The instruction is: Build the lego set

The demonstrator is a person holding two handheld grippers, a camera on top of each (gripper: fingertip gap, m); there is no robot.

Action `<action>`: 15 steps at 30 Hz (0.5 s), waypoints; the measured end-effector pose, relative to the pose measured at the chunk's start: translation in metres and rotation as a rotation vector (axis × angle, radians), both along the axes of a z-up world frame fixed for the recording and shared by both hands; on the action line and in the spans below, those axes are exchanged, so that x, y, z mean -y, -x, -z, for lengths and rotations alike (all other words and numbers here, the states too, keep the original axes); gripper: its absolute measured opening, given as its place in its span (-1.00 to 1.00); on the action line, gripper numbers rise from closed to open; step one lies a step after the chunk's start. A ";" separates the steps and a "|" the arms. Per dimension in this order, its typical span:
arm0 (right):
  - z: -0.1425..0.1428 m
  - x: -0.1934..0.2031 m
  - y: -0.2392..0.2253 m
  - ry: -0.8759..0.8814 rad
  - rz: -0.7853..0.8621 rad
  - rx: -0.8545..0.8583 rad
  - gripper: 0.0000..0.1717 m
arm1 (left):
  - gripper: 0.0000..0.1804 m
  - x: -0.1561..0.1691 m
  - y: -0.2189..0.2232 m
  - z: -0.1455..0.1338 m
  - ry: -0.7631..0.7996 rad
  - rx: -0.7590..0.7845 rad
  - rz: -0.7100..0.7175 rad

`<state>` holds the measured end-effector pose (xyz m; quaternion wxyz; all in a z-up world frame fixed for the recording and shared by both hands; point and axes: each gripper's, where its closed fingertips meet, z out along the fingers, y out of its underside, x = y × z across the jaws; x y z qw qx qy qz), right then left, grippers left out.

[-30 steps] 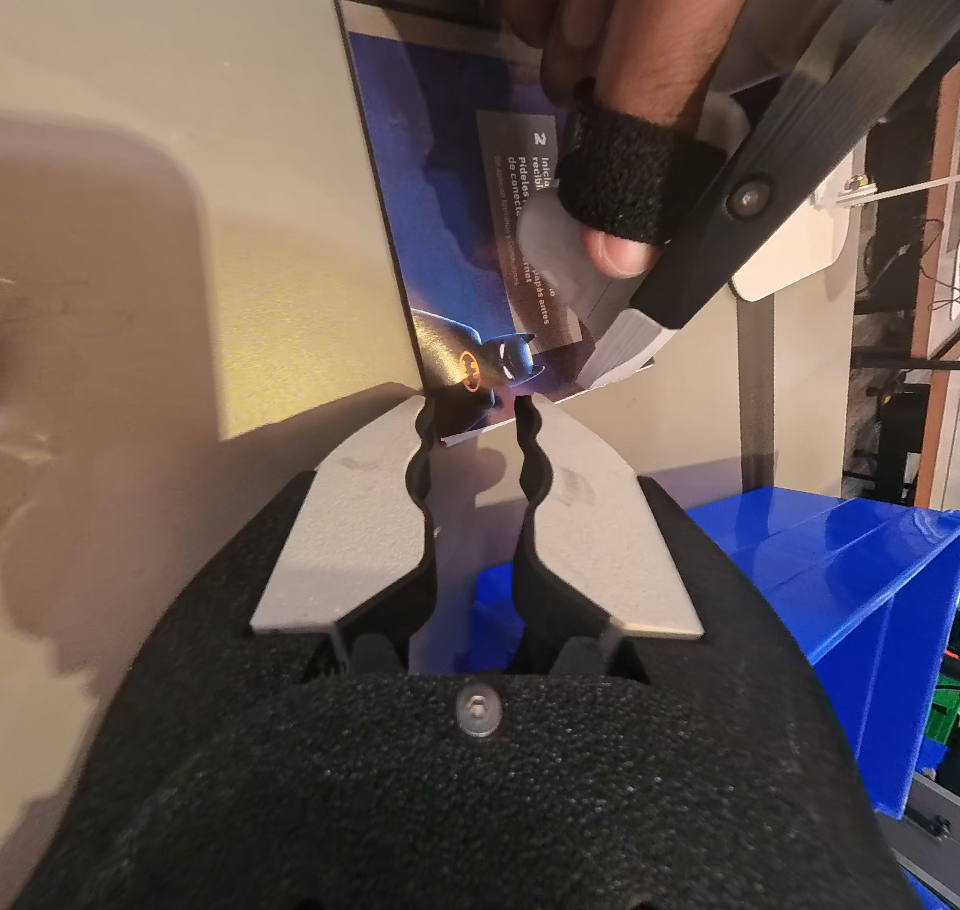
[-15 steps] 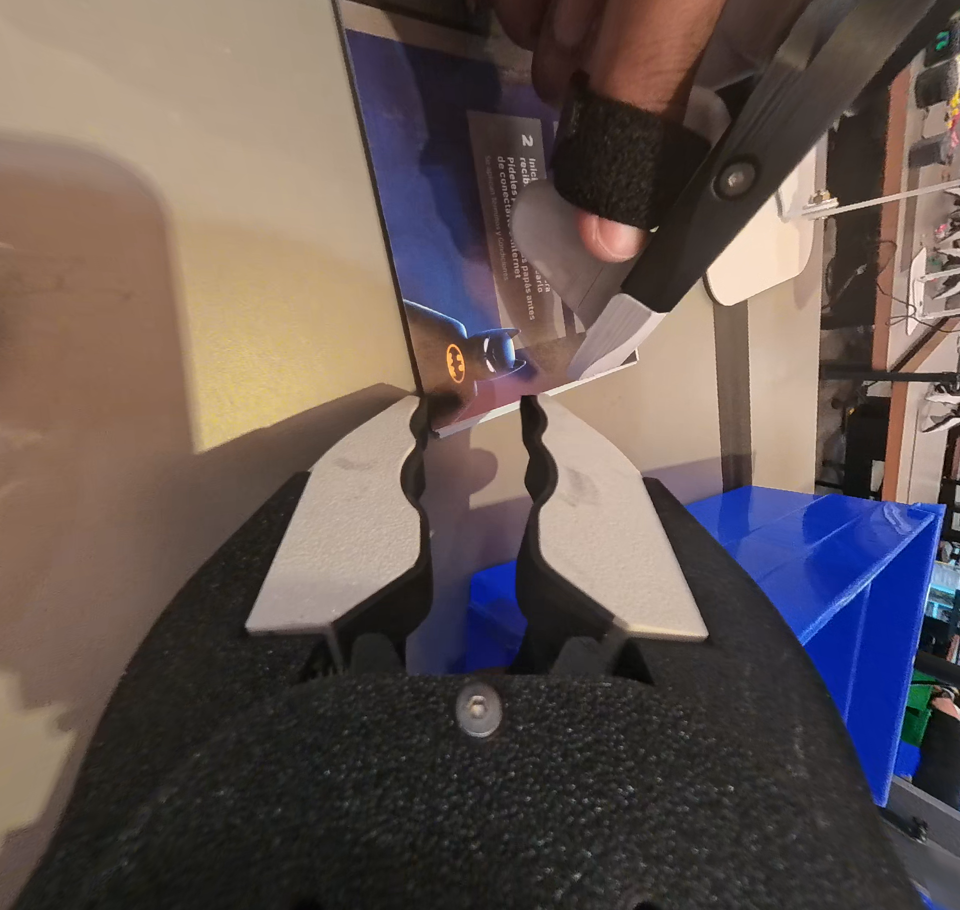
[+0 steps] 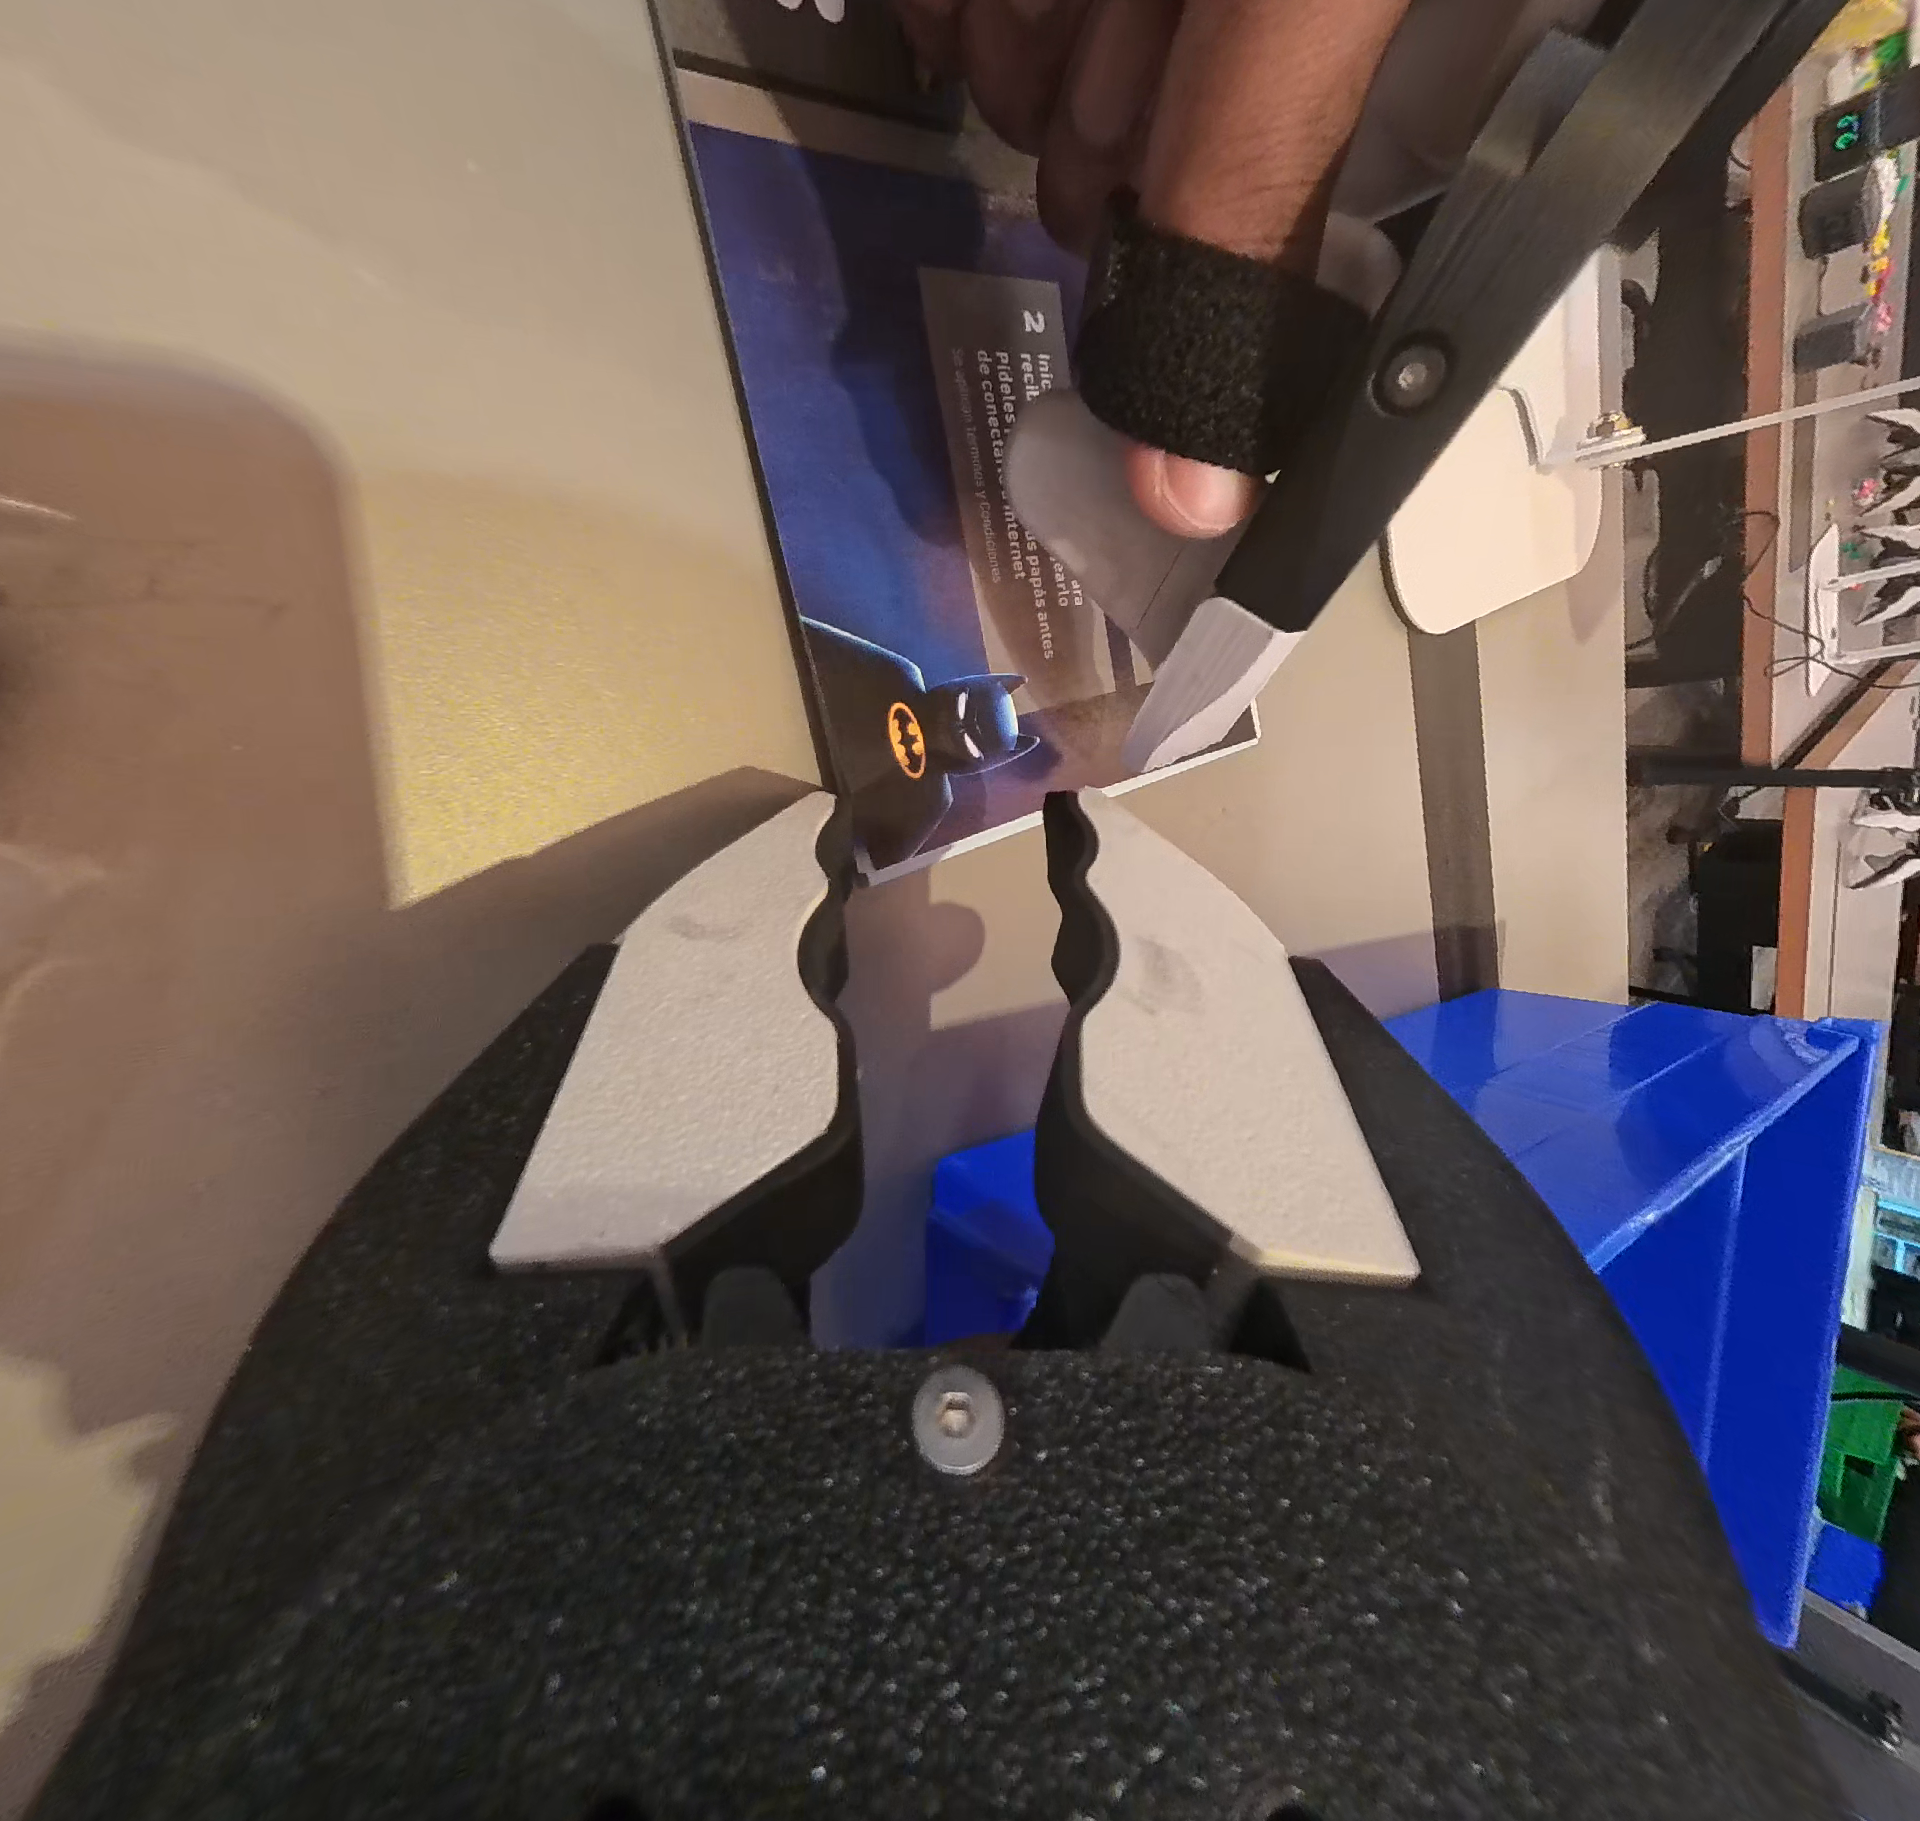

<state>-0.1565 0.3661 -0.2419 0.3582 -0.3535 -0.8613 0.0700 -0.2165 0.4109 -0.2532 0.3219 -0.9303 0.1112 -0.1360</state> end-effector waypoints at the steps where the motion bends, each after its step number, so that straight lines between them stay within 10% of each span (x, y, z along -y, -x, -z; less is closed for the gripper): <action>1: -0.001 0.000 0.000 0.005 0.000 -0.002 -0.59 | -0.29 0.000 0.000 0.000 0.000 0.000 0.000; 15: -0.001 -0.004 0.001 -0.111 -0.035 -0.022 -0.82 | -0.29 0.001 0.001 0.000 0.005 -0.002 0.000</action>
